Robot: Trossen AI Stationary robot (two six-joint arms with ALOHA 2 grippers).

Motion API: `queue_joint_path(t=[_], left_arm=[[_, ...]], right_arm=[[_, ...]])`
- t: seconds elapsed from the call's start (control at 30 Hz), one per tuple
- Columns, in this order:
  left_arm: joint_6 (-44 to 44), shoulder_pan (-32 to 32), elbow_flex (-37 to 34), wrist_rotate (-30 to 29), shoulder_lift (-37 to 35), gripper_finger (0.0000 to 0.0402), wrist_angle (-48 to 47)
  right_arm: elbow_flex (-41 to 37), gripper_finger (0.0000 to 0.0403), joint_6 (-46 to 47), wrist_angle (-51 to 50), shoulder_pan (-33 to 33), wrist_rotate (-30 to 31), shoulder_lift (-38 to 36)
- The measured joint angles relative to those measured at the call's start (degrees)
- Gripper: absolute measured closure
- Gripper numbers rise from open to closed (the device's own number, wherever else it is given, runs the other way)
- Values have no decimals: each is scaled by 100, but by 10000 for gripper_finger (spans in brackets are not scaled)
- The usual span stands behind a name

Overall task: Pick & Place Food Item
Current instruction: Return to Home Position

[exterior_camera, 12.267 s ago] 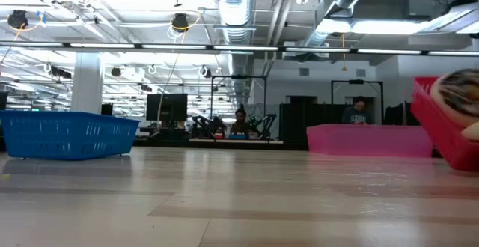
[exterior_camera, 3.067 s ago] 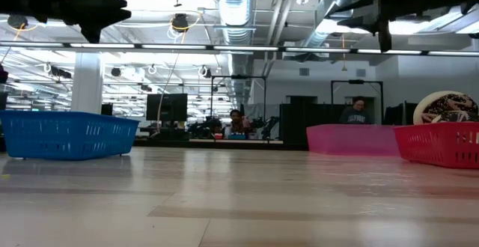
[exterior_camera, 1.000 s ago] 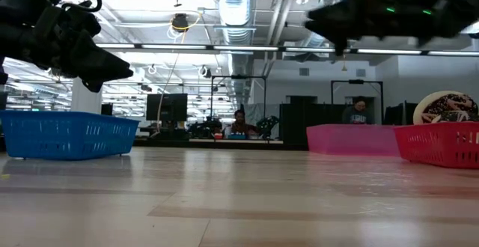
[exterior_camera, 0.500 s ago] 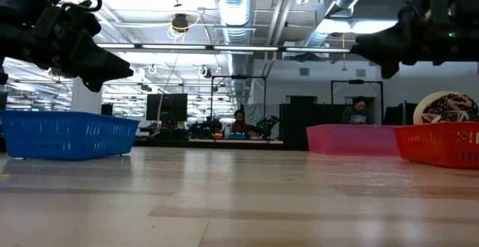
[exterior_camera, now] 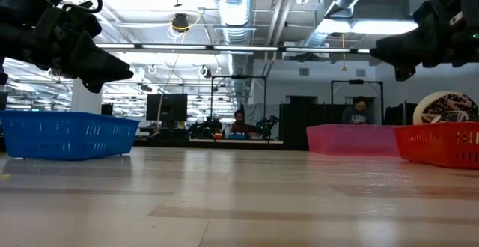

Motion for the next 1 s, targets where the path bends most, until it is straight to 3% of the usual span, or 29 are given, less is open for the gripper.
queue_joint_path(t=[0.2, 0.3, 0.73, 1.0], left_arm=[[0, 0, 0, -22, 75, 290, 1], [0, 0, -1, -22, 102, 290, 2], [0, 0, -1, -23, 130, 290, 6], [0, 0, -2, -23, 130, 290, 6]], right_arm=[[-9, 283, 153, 103, 92, -115, 8], [-4, 283, 262, -59, 108, 303, 33], [-2, 283, 2078, -98, 108, 507, 213], [-2, 283, 2153, -98, 108, 497, 214]])
